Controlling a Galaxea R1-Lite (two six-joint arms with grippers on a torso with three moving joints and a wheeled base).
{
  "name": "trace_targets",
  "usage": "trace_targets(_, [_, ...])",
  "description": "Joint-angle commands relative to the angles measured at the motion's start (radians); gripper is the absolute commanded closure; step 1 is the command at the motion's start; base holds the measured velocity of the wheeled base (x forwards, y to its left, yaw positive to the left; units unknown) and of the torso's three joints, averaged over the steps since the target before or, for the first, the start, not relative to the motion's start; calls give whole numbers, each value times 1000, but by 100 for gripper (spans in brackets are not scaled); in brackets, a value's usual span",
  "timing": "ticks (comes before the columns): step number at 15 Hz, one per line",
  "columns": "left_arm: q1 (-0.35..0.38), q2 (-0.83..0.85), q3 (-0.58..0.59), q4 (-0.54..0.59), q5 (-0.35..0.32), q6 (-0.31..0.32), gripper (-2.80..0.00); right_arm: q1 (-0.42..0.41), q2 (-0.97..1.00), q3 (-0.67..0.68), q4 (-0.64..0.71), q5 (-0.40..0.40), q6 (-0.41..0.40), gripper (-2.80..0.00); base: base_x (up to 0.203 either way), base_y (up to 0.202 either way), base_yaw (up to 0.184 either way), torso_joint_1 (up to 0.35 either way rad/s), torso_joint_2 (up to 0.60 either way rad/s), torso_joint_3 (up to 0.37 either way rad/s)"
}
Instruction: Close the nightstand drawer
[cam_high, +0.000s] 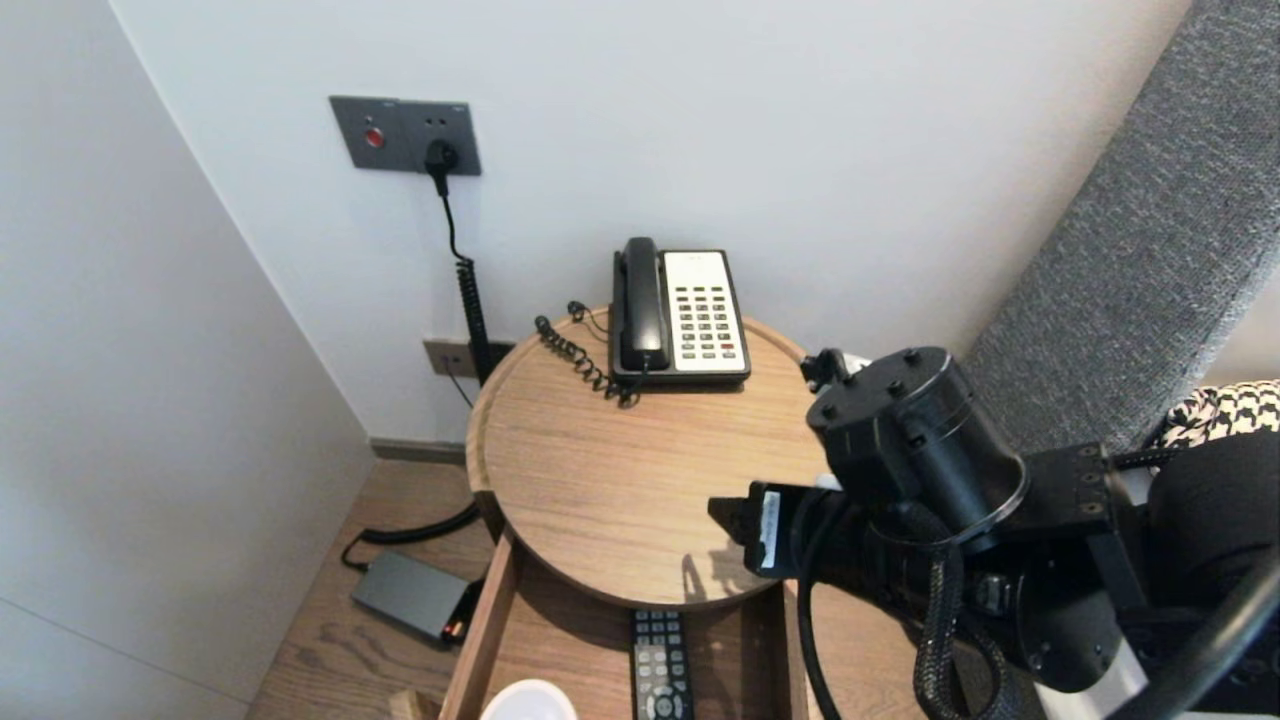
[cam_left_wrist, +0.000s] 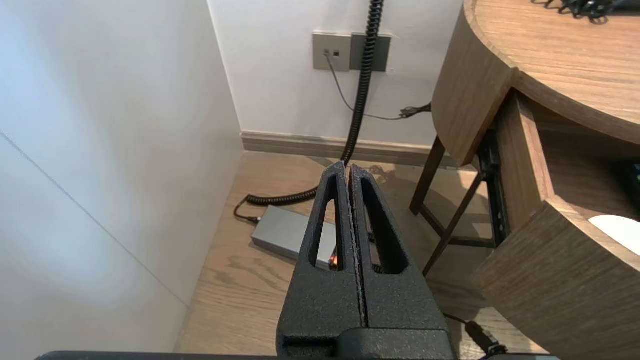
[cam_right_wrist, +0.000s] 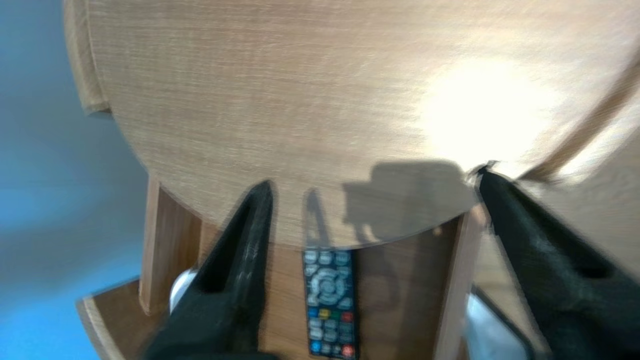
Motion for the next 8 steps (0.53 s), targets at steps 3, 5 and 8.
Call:
trace_targets(3, [0,-2,9,-1,1,0,0,-54,-64,23,7,5,-24,0,0,0,0,0,0,0])
trace_targets(5, [0,-2,9,-1,1,0,0,-54,-85,27,9,5,-38,0,0,0,0,0,0,0])
trace_targets(8, [-1,-2,9,-1,1,0,0,-52,-91,33,10,6,-40,0,0,0,0,0,0,0])
